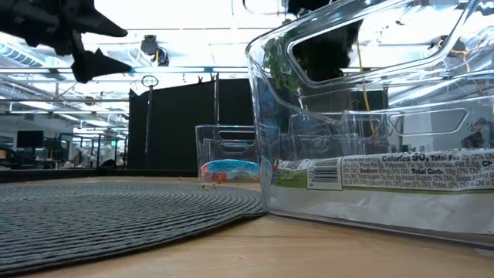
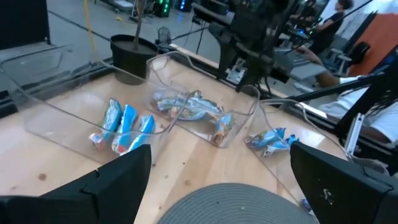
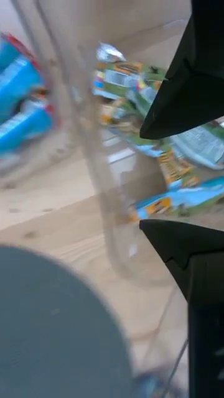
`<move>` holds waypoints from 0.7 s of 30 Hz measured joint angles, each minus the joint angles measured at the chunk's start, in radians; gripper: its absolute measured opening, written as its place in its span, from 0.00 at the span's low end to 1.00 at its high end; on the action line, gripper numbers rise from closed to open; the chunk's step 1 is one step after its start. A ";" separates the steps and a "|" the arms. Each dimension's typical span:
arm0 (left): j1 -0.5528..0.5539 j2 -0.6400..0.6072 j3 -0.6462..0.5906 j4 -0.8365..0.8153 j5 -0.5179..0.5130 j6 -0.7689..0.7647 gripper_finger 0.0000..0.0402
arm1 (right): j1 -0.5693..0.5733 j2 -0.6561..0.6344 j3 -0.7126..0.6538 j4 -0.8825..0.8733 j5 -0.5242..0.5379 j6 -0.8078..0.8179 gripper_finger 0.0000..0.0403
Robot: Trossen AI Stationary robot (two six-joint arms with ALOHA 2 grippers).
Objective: Pick and place Granola Bars by type
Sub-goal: Return to Home Position
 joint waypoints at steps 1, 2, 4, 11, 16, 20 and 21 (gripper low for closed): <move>-0.002 -0.012 -0.016 0.015 0.000 0.002 0.95 | 0.000 -0.015 0.010 0.003 0.000 0.018 0.53; -0.003 -0.027 -0.030 0.026 0.000 0.001 0.95 | 0.000 -0.036 0.014 0.005 0.000 0.032 0.53; -0.002 -0.055 -0.064 0.039 0.000 -0.008 0.94 | 0.000 -0.086 0.016 0.015 0.000 0.065 0.54; -0.002 -0.144 -0.122 0.079 0.020 -0.021 0.95 | 0.045 -0.324 -0.014 0.076 0.000 0.093 0.53; -0.002 -0.182 -0.124 0.076 0.020 0.031 0.95 | 0.136 -0.516 -0.180 0.354 0.044 0.045 0.53; -0.002 -0.211 -0.124 0.078 0.003 0.064 0.94 | 0.214 -0.656 -0.345 0.515 0.058 0.022 0.54; -0.002 -0.218 -0.124 0.075 0.004 0.072 0.94 | 0.232 -0.689 -0.386 0.542 0.059 0.019 0.53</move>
